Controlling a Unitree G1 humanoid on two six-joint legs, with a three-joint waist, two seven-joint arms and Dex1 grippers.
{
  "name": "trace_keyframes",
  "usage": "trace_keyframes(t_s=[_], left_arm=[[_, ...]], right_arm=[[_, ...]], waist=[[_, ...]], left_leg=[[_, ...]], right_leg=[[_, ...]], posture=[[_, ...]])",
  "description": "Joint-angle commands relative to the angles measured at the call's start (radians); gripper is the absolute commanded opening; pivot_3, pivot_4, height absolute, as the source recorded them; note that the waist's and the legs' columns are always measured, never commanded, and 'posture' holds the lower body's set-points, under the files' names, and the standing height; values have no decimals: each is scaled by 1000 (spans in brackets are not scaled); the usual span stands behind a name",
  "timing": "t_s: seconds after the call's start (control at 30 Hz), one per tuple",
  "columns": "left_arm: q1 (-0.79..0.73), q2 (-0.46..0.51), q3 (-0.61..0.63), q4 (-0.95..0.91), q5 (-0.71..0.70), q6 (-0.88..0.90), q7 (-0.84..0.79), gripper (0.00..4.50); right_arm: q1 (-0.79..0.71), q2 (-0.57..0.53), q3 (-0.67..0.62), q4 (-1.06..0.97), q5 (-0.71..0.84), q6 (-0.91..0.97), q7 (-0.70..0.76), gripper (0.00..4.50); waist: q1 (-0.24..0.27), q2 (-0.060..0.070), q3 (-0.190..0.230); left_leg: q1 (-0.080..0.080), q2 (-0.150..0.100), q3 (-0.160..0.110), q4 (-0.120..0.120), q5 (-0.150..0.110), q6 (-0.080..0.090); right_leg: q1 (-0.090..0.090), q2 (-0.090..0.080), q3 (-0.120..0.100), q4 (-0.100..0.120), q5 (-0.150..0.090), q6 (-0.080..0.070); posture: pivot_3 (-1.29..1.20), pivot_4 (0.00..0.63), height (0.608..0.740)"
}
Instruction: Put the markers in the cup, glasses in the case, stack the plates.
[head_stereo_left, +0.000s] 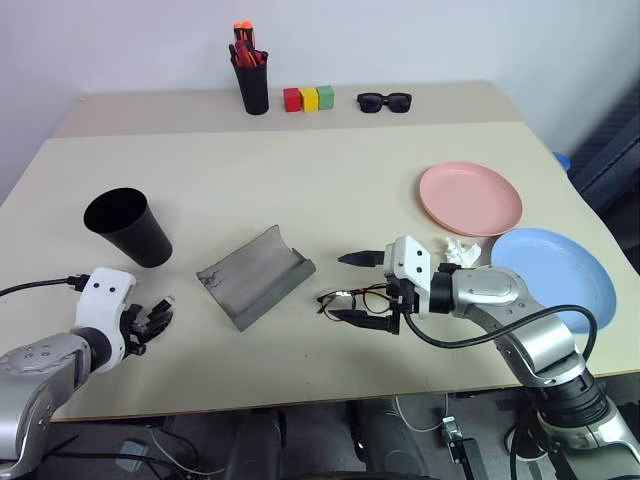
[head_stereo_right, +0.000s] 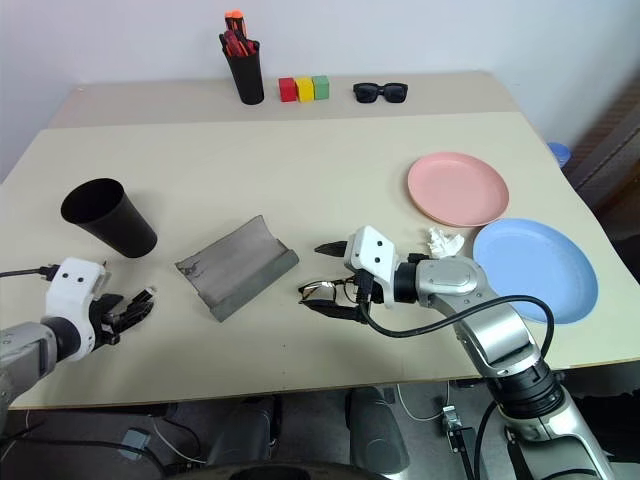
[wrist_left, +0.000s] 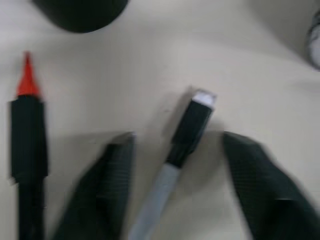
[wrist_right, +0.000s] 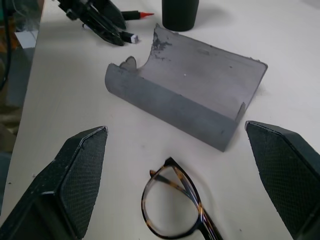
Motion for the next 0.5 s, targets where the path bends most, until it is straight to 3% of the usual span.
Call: trace_keyframes(t_s=[0.03, 0.07, 0.1, 0.23, 0.37, 0.5], left_arm=[[-3, 17, -1, 13, 10, -8, -10, 652], [0, 21, 2, 9, 10, -13, -17, 149], [5, 26, 6, 4, 12, -26, -25, 63], [70, 49, 74, -60, 2, -151, -116, 63], [148, 20, 274, -205, -203, -258, -325, 63], [-52, -12, 328, -165, -310, -271, -191, 63]], right_arm=[[2, 13, 0, -40, -4, -30, -12, 4500], [1, 15, 2, -38, -7, -32, -14, 4500], [0, 17, 4, -37, -8, -33, -16, 4500], [-10, 26, 8, -34, -6, -33, -21, 4500], [-33, 39, 11, -14, -1, -38, -15, 4500], [-93, 103, 12, 44, -29, -67, -60, 4500]], waist=[[2, 0, 0], [1, 0, 0], [1, 0, 0], [0, 0, 0], [1, -1, 0], [13, 0, 1]], left_leg=[[0, 0, 0, 0, 0, 0], [0, 0, 0, 0, 0, 0], [0, 0, 0, 0, 0, 0], [-1, 0, 0, 0, 0, 0], [-3, 0, 1, -1, 0, 0], [-1, 0, 1, 1, 0, 0]], right_leg=[[0, 0, 0, 0, 0, 0], [0, 0, 0, 1, 0, 0], [0, 0, 0, 1, 0, 0], [-1, 0, 0, 1, 0, 0], [-3, -1, 0, -1, 0, -1], [-1, -1, 0, 0, 0, -1]], posture=[[0, 150, 740], [0, 150, 740], [0, 150, 740], [0, 150, 740], [0, 150, 740], [0, 150, 740]])
